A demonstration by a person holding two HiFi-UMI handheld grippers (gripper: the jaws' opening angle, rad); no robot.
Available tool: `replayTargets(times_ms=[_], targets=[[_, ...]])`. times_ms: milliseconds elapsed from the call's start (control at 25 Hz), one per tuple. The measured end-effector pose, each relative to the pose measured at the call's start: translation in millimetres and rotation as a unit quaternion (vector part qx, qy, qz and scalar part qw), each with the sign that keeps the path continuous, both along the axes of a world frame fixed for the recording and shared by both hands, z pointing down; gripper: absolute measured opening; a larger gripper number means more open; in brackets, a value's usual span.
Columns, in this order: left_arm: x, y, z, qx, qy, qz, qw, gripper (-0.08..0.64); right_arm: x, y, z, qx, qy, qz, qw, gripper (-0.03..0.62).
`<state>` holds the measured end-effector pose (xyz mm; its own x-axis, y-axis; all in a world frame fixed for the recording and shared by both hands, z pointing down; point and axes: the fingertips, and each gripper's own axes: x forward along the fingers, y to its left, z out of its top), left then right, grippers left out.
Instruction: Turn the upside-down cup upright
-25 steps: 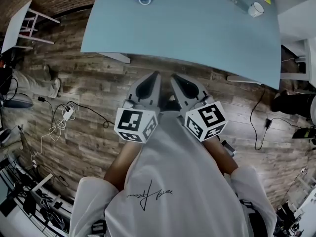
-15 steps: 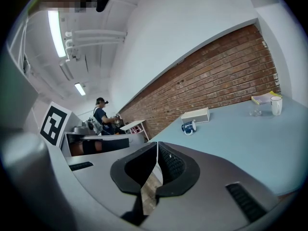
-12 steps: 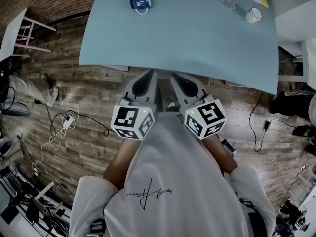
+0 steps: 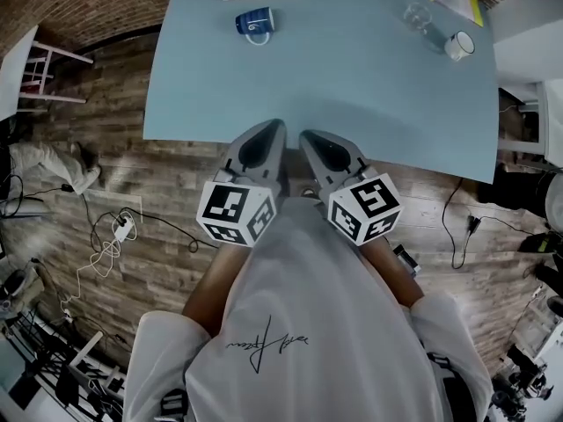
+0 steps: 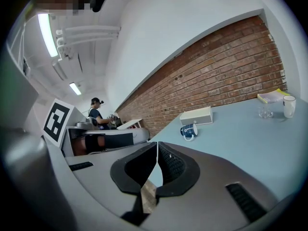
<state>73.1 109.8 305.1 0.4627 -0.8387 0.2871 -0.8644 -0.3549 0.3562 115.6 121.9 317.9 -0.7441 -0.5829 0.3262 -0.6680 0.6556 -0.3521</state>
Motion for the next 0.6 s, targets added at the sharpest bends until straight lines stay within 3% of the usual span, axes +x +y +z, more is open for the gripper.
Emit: replayTargets(times_ms=[600], targets=[[-58, -77, 5, -0.007, 0.008, 0.029, 0.9995, 0.009, -52, -77, 2, -0.009, 0.024, 0.017, 1.0, 0.023]])
